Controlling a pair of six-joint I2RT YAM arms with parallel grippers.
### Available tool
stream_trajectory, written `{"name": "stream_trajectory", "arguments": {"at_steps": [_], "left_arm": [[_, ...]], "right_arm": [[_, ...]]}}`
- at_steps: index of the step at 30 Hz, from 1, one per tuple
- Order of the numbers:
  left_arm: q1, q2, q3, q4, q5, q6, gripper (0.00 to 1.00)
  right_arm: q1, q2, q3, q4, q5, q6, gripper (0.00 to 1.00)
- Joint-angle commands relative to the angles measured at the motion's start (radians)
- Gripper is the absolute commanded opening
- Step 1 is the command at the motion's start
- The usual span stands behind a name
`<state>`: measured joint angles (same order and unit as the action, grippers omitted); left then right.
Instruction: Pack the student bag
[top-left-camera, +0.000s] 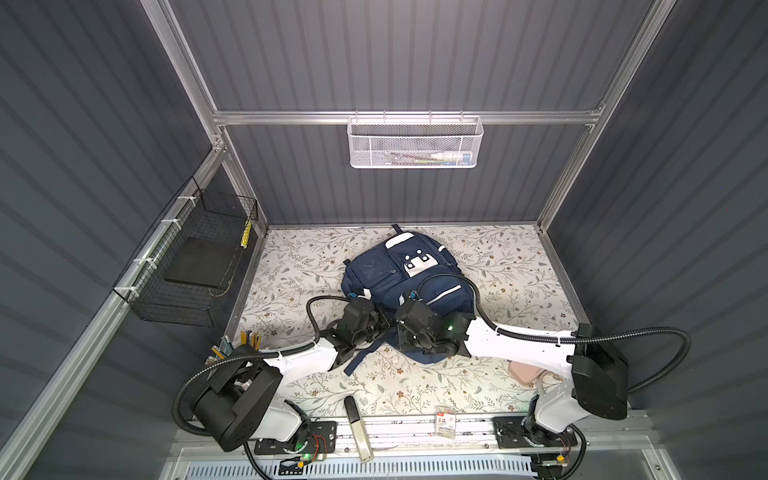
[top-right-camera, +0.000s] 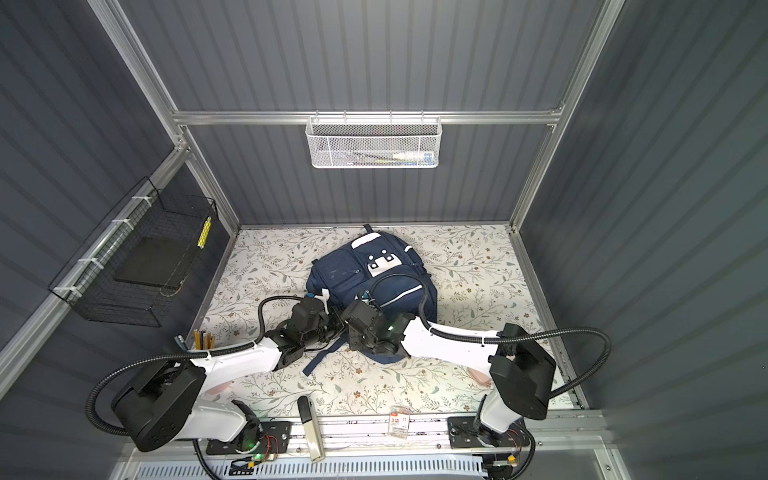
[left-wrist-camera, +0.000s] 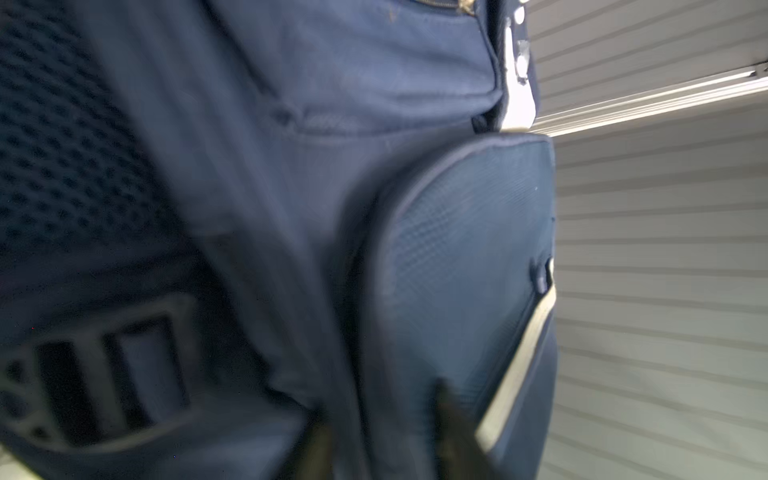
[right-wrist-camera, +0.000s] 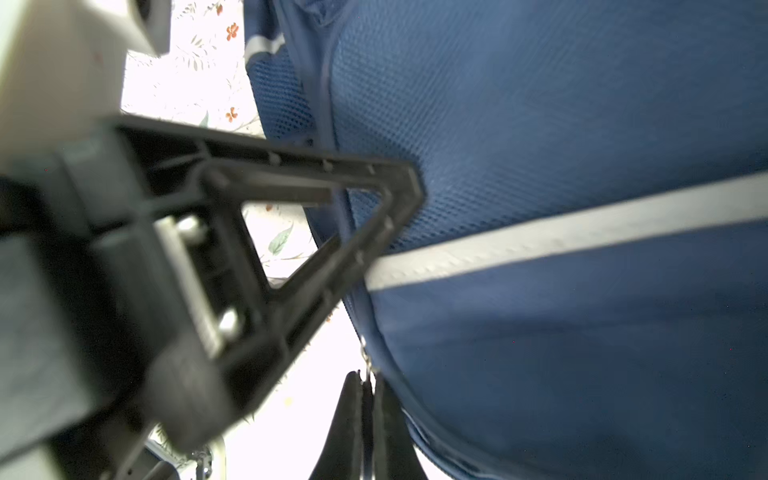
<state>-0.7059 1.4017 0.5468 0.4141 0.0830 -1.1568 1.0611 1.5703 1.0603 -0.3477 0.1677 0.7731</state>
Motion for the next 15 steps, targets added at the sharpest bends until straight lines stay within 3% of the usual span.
{"name": "stream_trajectory", "arguments": {"at_steps": [1,9,15], "left_arm": [[-0.004,-0.008,0.055,-0.021,-0.012,0.061,0.0],[0.049,-0.103,0.054,-0.159,0.007,0.118,0.0],[0.07,-0.142,0.049,-0.193,0.015,0.129,0.0]], "right_arm": [[0.012,-0.062,-0.034,-0.051,0.022,-0.006,0.0],[-0.137,-0.298,-0.259,-0.195,0.068,-0.03,0.0],[-0.381,-0.367,-0.307,-0.193,0.04,-0.2,0.0]]}}
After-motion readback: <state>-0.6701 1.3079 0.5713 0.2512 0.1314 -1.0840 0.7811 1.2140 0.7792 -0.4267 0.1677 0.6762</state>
